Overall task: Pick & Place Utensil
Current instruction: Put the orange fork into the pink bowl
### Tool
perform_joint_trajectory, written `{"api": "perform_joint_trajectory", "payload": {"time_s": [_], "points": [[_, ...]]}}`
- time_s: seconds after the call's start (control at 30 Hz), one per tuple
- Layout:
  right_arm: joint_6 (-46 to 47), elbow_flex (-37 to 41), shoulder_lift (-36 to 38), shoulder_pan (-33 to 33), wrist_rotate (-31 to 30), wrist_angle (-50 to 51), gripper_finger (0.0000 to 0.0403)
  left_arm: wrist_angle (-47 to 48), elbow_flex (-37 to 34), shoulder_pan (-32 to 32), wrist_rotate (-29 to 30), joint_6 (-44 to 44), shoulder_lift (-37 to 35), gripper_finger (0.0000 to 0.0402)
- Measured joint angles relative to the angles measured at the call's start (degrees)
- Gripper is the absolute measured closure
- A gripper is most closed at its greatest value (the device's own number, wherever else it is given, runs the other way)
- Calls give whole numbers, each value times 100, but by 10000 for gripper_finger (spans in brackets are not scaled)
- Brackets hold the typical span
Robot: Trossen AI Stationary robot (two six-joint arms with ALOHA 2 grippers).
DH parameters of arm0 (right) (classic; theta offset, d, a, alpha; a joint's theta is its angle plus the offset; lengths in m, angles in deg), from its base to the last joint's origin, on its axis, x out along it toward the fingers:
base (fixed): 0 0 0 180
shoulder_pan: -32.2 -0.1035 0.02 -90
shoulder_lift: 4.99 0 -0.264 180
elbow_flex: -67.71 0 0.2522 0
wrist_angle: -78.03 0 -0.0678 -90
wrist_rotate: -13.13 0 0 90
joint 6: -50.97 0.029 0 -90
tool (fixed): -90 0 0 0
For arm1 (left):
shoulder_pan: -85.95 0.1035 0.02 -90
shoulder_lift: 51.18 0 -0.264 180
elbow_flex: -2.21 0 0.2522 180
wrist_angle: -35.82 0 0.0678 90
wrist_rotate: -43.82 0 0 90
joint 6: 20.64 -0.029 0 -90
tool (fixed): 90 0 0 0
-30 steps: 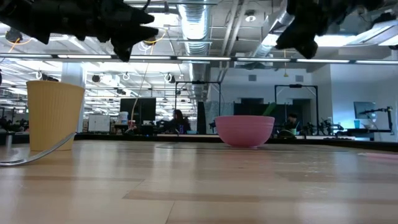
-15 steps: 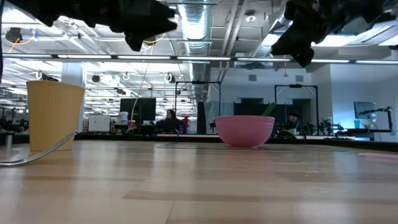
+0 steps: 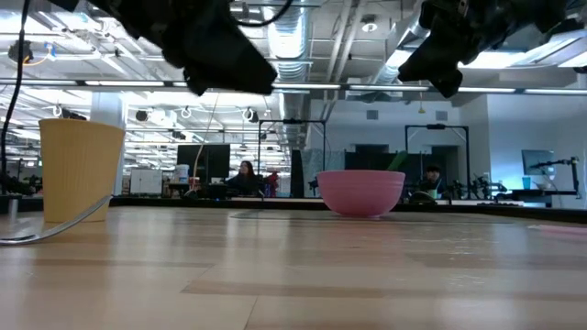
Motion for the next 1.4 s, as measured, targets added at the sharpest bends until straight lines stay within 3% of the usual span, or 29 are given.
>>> {"api": "perform_joint_trajectory", "payload": {"time_s": [0.17, 0.57, 0.83, 1.17, 1.4], "points": [[0, 0, 0, 0, 2, -4, 343, 629, 106, -182, -75, 907, 199, 257], [0, -2, 0, 0, 4, -13, 343, 1981, 106, -582, -1407, 3259, 252, 257], [0, -2, 0, 0, 7, -9, 343, 2493, 104, -1027, -1952, 4584, 250, 257], [0, -2, 0, 0, 20, -9, 343, 3049, 104, -1542, -2072, 5494, 247, 257], [0, -2, 0, 0, 20, -9, 343, 3455, 104, -1746, -2075, 5674, 247, 257]]}}
